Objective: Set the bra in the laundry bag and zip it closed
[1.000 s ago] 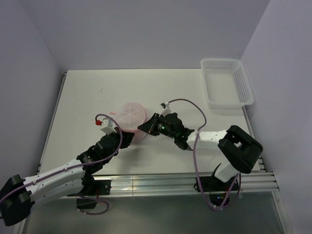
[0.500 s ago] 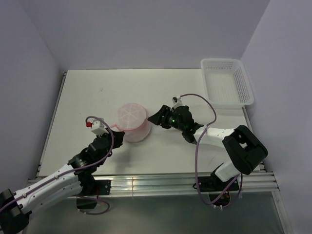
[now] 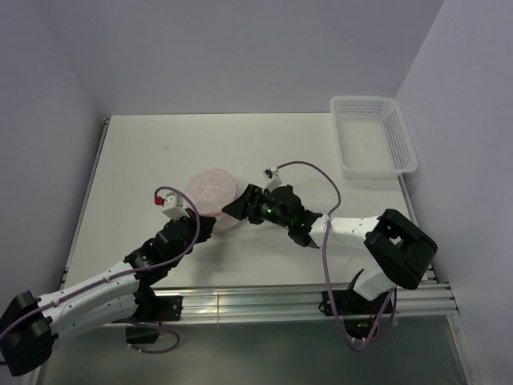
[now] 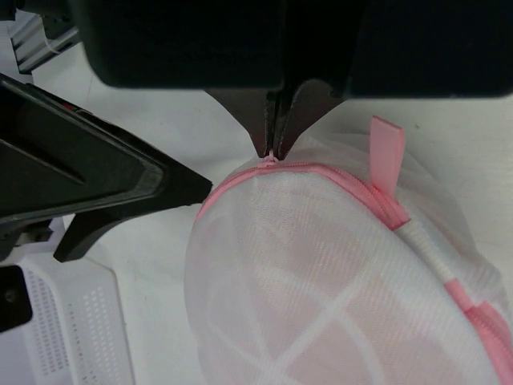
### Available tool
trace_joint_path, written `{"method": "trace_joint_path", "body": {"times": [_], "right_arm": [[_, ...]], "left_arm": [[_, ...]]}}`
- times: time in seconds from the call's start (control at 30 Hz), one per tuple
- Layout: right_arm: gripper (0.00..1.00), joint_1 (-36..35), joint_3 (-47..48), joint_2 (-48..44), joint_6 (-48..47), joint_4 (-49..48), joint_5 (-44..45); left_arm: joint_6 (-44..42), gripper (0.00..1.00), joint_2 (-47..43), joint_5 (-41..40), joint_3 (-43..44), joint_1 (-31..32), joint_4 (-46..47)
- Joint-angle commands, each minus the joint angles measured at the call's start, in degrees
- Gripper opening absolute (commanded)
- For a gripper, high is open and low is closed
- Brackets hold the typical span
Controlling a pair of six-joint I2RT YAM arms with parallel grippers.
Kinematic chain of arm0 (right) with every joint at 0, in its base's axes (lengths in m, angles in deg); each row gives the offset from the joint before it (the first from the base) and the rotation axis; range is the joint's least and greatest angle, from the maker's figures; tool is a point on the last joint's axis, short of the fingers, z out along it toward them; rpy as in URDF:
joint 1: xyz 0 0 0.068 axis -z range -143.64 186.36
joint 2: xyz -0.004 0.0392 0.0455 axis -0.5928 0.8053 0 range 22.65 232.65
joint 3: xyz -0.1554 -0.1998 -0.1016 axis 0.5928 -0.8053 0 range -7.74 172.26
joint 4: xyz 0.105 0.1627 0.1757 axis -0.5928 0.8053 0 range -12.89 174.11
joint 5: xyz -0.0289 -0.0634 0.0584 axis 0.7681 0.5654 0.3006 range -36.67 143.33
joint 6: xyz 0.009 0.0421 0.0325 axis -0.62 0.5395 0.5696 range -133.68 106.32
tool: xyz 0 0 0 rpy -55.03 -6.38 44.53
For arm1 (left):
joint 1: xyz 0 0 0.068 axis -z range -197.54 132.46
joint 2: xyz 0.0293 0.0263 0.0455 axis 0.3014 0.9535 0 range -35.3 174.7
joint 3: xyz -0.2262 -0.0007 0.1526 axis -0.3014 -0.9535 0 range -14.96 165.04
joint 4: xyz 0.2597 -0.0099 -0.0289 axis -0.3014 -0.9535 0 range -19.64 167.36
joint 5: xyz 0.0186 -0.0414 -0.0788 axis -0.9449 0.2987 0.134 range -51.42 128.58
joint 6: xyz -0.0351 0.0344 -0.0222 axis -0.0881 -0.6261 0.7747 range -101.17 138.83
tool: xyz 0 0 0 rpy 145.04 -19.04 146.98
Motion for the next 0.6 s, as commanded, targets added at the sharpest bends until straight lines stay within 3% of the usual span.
{"method": "trace_joint_path", "body": {"times": [0.0, 0.13, 0.23, 0.27, 0.3, 0.37, 0.5, 0.57], "right_arm": [[0.7, -1.38, 4.32, 2.3, 0.7, -2.9, 0.84], [0.52, -1.82, 5.64, 4.24, 1.67, -3.69, 0.93], [0.49, -1.82, 6.17, 4.94, 1.5, -3.08, 1.11], [0.44, -1.82, 6.35, 4.94, 1.5, -3.07, 1.2], [0.33, -1.82, 6.44, 5.03, 1.41, -3.25, 0.94], [0.28, -1.82, 7.14, 5.29, 1.32, -2.46, 1.11], [0.01, -1.39, 7.14, 5.12, 0.79, -1.85, 1.9], [0.0, -0.77, 6.35, 4.51, 0.62, -1.84, 1.73]], "left_arm": [[0.53, 0.0, -0.3, 1.77, 1.48, 0.69, 4.25], [0.62, 0.0, 0.13, 2.65, 1.13, 0.86, 5.04], [0.88, 0.0, 0.4, 3.09, 0.69, 1.04, 5.74], [0.88, 0.0, 0.49, 3.18, 0.69, 1.04, 5.92], [0.79, 0.0, 0.57, 3.26, 0.78, 1.12, 5.92], [0.62, 0.0, 1.01, 3.26, 0.95, 1.13, 5.83], [-0.26, 0.0, 0.49, 2.57, 1.3, 1.21, 4.43], [-0.96, 0.0, -0.56, 1.34, 1.57, 1.21, 2.85]]}}
